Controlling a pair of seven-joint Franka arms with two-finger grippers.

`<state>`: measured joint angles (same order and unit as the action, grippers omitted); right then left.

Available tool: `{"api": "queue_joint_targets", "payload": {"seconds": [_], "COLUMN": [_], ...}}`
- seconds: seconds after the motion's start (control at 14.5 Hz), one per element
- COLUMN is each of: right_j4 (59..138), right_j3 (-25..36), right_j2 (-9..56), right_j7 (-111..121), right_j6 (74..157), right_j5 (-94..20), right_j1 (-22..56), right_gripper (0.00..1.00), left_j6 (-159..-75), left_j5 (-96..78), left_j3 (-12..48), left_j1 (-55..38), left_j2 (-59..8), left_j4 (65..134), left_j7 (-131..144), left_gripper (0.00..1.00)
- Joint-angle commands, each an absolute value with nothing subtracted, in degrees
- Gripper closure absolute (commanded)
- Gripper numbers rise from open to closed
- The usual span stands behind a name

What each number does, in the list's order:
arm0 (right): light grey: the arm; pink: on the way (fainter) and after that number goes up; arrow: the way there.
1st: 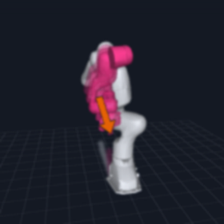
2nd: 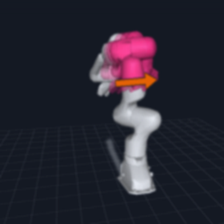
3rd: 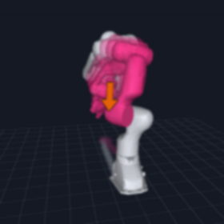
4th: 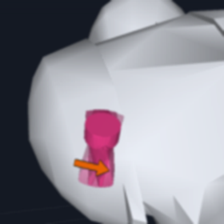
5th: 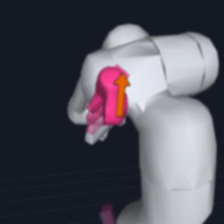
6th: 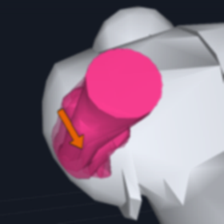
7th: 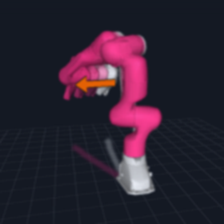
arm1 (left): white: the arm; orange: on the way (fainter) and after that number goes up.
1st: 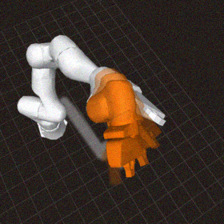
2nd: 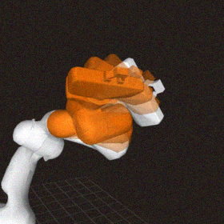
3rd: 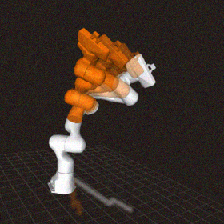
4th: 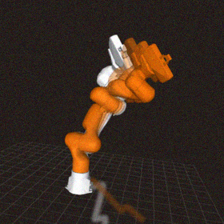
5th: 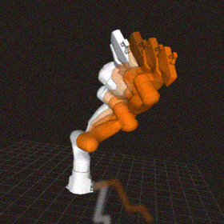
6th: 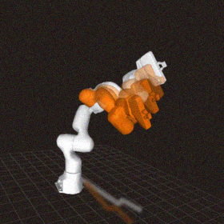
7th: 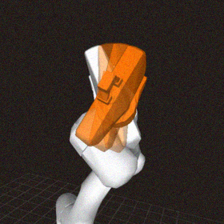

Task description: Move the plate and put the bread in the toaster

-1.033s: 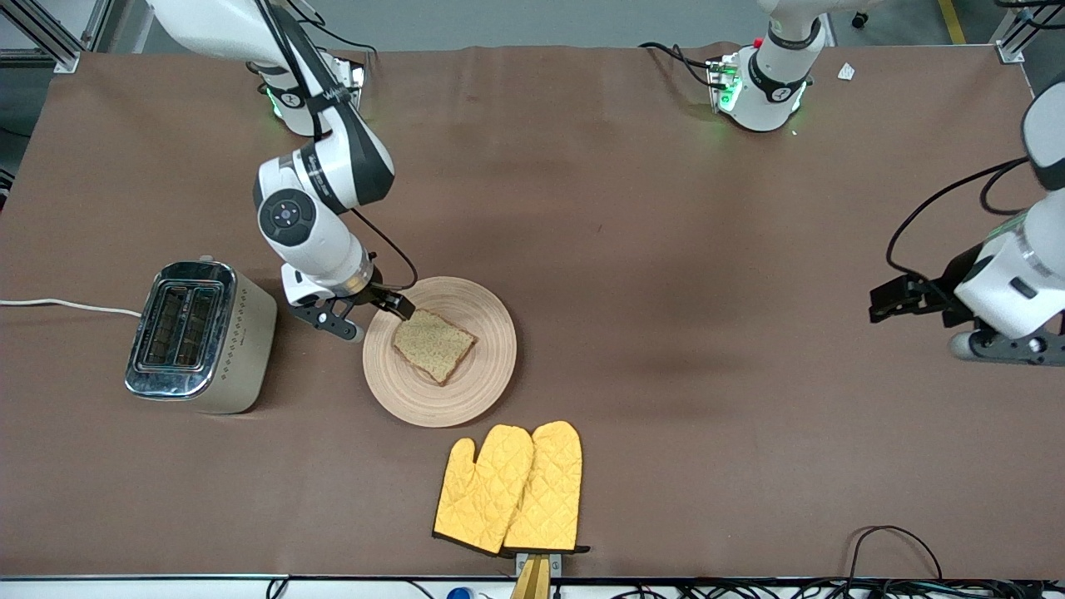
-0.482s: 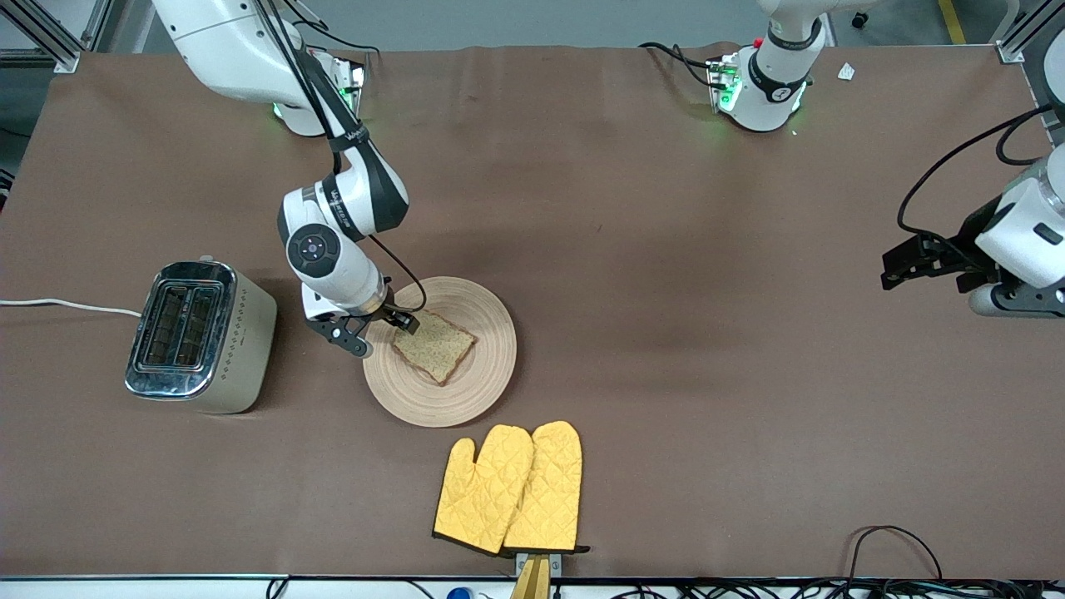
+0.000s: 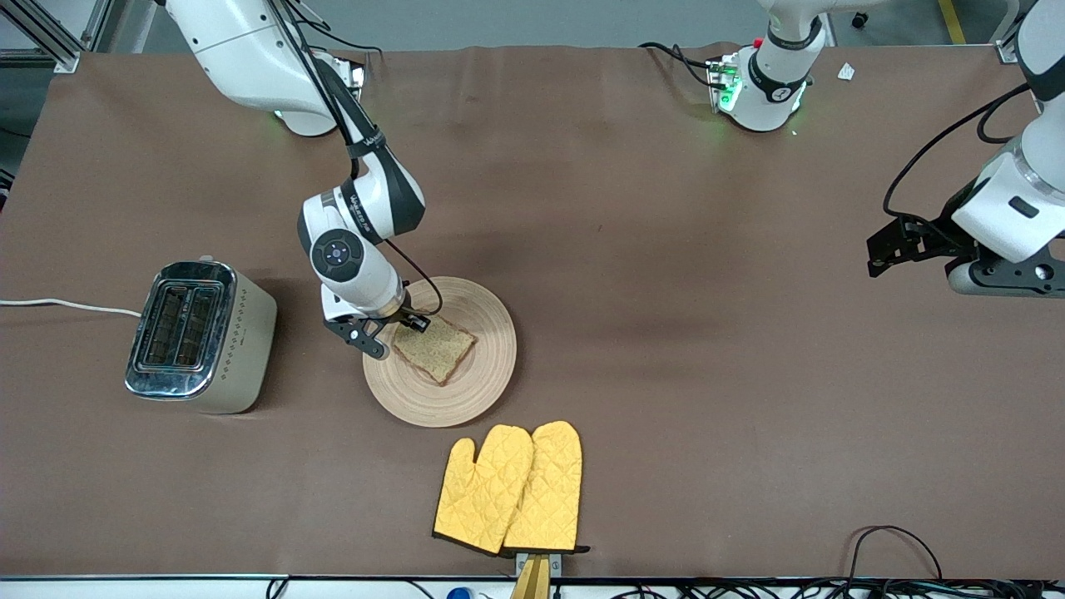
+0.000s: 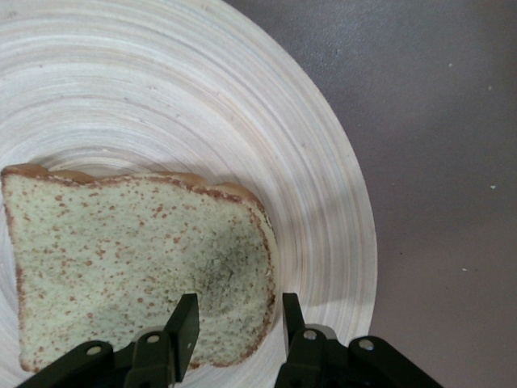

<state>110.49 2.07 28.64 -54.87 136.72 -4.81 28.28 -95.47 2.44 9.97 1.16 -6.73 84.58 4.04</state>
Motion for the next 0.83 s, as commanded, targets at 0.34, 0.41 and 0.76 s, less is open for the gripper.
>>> {"api": "queue_joint_targets", "payload": {"seconds": [0.34, 0.41, 0.76], "right_j4": [110.2, 110.2, 110.2], "right_j3": [2.4, 2.4, 2.4], "right_j2": [29.1, 29.2, 29.8], "right_j7": [-54.8, -54.8, -54.8], "right_j6": [136.7, 136.8, 137.1], "right_j5": [-5.4, -5.4, -5.4], "right_j1": [27.9, 27.8, 27.7], "right_gripper": [0.5, 0.5, 0.55], "left_j6": [-96.5, -96.6, -96.8], "left_j5": [2.4, 2.3, 2.3], "left_j3": [7.8, 7.8, 7.6], "left_j1": [-0.3, 0.0, 0.7], "left_j2": [-3.8, -4.0, -4.7], "left_j4": [87.2, 87.1, 87.2], "left_j7": [3.4, 3.3, 3.3], "left_gripper": [0.0, 0.0, 0.0]}}
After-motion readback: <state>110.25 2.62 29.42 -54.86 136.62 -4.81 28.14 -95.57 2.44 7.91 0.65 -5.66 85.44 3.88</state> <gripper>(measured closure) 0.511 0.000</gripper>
